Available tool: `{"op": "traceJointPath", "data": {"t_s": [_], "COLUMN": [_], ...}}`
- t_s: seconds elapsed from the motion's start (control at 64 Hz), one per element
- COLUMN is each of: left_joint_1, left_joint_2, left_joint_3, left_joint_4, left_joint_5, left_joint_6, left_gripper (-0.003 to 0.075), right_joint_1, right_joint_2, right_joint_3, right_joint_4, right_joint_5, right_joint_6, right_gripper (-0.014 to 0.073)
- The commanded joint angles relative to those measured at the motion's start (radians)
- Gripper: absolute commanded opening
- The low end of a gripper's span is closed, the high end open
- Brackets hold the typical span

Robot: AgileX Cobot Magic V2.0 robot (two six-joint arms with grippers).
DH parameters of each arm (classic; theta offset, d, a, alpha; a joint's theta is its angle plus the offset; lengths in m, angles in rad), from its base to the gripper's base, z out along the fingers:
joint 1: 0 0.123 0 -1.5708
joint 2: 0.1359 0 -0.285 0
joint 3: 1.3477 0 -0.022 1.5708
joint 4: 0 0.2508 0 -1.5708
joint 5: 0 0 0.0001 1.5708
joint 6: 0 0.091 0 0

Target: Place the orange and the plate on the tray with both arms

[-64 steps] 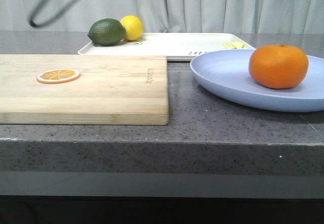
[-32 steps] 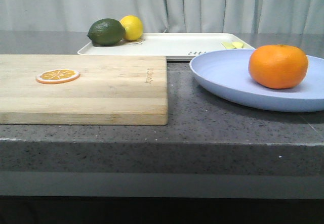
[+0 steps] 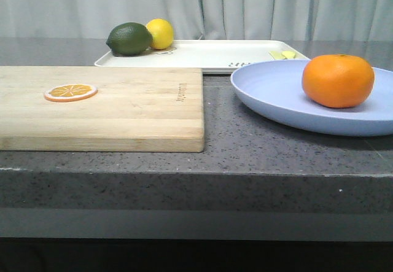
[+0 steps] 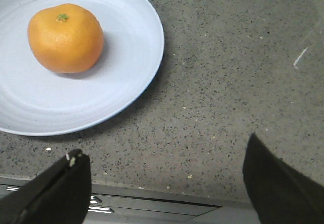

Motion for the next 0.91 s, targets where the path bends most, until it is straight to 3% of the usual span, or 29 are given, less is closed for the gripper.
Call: {"op": "traceJointPath", "data": {"t_s": [0.0, 0.344, 0.562, 0.687, 0.796, 0.89], "left_joint_1": [0.011, 0.011, 0.011, 0.011, 0.011, 0.011], "left_joint_2": [-0.072, -0.164, -0.164, -0.164, -0.164, -0.164], "left_joint_3": [0.042, 0.141, 0.141, 0.141, 0.142, 0.142], "left_joint_4": [-0.008, 0.001, 0.003, 0.003, 0.003, 0.003], "left_joint_5": [-0.059, -0.06, -0.064, -0.064, -0.064, -0.069], "left_joint_6": [-0.002, -0.002, -0.002, -0.002, -0.002, -0.002], "left_gripper": [0.0618, 0.0618, 0.0618, 0.0618, 0.0618, 0.0618], "right_joint_1": [0.001, -0.007, -0.069, -0.159, -0.264, -0.352], "right_joint_2": [0.008, 0.149, 0.331, 0.433, 0.515, 0.576], "right_joint_3": [-0.025, -0.054, -0.221, -0.325, -0.39, -0.419], "right_joint_4": [0.02, 0.073, 0.043, 0.051, 0.141, 0.315], "right_joint_5": [-0.054, -0.036, 0.107, 0.167, 0.214, 0.253], "right_joint_6": [-0.009, 0.07, 0.037, -0.026, -0.126, -0.238], "right_gripper": [0.0617, 0.0617, 0.0617, 0.0617, 0.0617, 0.0617]}}
